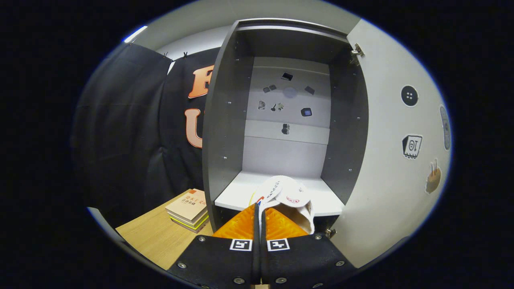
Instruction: Open the shoe cabinet door, grab the shoes and put them into the shoe cabinet, then close the shoe cabinet door.
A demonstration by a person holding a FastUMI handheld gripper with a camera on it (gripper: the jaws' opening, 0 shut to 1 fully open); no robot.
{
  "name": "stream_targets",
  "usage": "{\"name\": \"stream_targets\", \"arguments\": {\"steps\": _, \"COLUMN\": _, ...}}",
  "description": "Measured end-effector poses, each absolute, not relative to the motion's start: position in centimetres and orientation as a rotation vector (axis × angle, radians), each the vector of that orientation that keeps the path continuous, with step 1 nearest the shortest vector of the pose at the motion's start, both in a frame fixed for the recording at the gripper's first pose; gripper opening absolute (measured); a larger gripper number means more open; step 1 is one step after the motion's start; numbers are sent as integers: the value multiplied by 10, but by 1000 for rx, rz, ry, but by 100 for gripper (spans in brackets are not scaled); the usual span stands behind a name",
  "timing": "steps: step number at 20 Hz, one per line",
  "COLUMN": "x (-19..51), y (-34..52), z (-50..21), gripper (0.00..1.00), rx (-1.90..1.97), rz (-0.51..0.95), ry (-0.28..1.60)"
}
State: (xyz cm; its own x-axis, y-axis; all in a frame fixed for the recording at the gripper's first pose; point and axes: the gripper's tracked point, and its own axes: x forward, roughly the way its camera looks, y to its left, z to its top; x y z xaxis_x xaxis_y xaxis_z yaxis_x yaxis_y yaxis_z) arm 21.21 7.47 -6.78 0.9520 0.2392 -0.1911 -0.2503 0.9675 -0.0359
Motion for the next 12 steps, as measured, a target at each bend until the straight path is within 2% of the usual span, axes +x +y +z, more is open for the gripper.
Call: {"name": "stream_targets", "arguments": {"steps": 12, "x": 376, "y": 84, "z": -101, "gripper": 0, "rx": -82, "rz": 256, "ry": 224}}
